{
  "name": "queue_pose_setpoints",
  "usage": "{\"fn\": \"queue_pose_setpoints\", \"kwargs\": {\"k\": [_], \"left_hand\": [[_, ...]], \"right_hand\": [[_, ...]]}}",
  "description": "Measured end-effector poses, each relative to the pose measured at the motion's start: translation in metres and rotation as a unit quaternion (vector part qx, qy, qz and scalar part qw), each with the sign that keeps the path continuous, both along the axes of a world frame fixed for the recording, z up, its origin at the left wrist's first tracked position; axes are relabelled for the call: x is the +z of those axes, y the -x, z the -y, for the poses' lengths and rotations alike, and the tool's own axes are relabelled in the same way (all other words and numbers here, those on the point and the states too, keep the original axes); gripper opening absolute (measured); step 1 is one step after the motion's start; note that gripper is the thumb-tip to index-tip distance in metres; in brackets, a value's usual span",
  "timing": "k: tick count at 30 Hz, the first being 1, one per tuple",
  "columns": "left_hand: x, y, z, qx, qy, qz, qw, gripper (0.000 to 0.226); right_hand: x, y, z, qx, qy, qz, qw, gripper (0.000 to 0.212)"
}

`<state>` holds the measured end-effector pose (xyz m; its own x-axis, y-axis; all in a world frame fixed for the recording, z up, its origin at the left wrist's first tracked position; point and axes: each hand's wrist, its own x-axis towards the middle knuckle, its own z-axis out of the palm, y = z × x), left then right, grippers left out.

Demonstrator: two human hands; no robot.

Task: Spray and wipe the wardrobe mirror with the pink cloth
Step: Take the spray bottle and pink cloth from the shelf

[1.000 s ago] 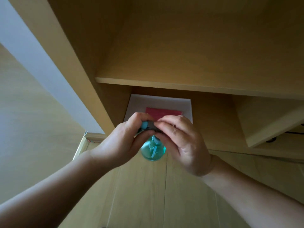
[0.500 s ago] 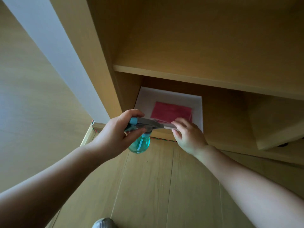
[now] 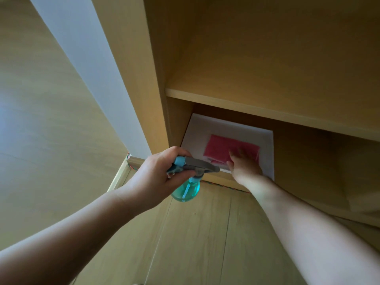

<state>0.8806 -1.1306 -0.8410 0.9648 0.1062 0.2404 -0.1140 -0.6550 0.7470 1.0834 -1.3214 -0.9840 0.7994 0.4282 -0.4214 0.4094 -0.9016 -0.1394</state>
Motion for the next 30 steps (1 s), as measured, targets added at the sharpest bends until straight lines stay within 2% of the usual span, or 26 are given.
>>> {"fn": "queue_pose_setpoints", "kwargs": {"k": [6, 17, 20, 24, 27, 30], "left_hand": [[-0.002, 0.002, -0.002, -0.016, 0.005, -0.013, 1.000, 0.025], [-0.005, 0.002, -0.002, -0.018, 0.006, -0.026, 0.999, 0.024], [-0.002, 0.002, -0.001, -0.013, 0.001, -0.037, 0.999, 0.027], [-0.002, 0.002, 0.003, -0.003, -0.013, -0.061, 0.998, 0.032], [-0.004, 0.001, 0.006, -0.024, -0.021, -0.056, 0.998, 0.027], [-0.002, -0.002, 0.012, -0.037, -0.018, -0.045, 0.998, 0.026]], "right_hand": [[-0.014, -0.003, -0.010, 0.006, 0.039, -0.001, 0.999, 0.055], [-0.006, -0.005, -0.012, -0.012, 0.007, 0.033, 0.999, 0.047], [0.000, -0.004, -0.006, -0.049, -0.047, 0.074, 0.995, 0.046], [0.012, 0.004, 0.007, -0.087, -0.139, 0.062, 0.984, 0.046], [0.028, 0.021, 0.014, -0.113, -0.264, 0.042, 0.957, 0.035], [0.050, 0.049, 0.017, -0.079, -0.378, 0.052, 0.921, 0.029]]}}
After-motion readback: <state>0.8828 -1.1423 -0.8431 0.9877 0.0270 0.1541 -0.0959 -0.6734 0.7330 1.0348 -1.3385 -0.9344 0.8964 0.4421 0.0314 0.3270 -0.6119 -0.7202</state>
